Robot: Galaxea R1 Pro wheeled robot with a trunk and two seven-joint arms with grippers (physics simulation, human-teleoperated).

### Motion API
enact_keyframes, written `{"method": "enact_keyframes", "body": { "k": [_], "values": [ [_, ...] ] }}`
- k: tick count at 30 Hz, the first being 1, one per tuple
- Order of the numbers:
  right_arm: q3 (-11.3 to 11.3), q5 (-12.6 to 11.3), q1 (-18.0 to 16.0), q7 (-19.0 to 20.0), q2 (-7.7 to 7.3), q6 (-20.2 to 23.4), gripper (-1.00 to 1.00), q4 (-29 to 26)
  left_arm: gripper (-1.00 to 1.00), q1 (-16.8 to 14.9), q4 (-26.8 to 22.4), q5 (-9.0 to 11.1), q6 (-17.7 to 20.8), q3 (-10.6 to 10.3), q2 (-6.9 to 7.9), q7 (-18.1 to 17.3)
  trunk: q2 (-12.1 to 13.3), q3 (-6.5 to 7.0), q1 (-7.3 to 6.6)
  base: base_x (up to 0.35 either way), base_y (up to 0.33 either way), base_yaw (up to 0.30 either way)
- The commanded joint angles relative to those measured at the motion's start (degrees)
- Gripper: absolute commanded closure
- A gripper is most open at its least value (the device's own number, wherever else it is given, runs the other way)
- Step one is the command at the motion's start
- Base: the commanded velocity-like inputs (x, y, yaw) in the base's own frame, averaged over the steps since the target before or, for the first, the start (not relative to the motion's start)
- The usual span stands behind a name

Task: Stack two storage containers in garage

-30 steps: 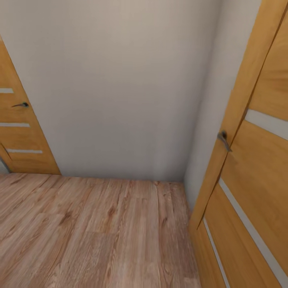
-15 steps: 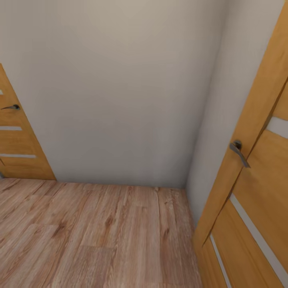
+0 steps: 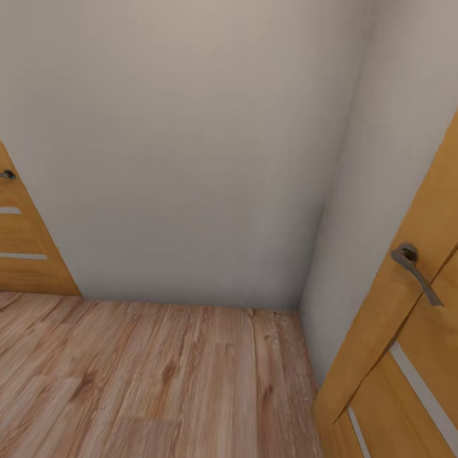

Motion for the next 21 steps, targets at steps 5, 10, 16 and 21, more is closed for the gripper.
{"method": "enact_keyframes", "body": {
  "k": [5,10,16,21],
  "values": [
    [0.4,-0.4,-0.1,0.0,0.09,-0.3,-1.0,0.2,-1.0,0.0,-0.1,0.6,0.2,-0.2,-0.01,0.2,0.0,-0.05,0.03,0.321,0.0,0.183],
    [0.4,-0.4,-0.1,0.0,0.09,-0.3,-1.0,0.2,-1.0,0.0,-0.1,0.6,0.2,-0.2,-0.01,0.2,0.0,-0.05,0.03,0.32,0.0,0.262],
    [0.4,-0.4,-0.1,0.0,0.08,-0.3,-1.0,0.2,-1.0,0.0,-0.1,0.6,0.2,-0.2,-0.01,0.2,0.0,-0.05,0.03,0.303,0.0,0.269],
    [0.4,-0.4,-0.1,0.0,0.08,-0.3,-1.0,0.2,-1.0,0.0,-0.1,0.6,0.2,-0.2,-0.01,0.2,0.0,-0.05,0.03,0.289,0.0,0.27]
  ]
}}
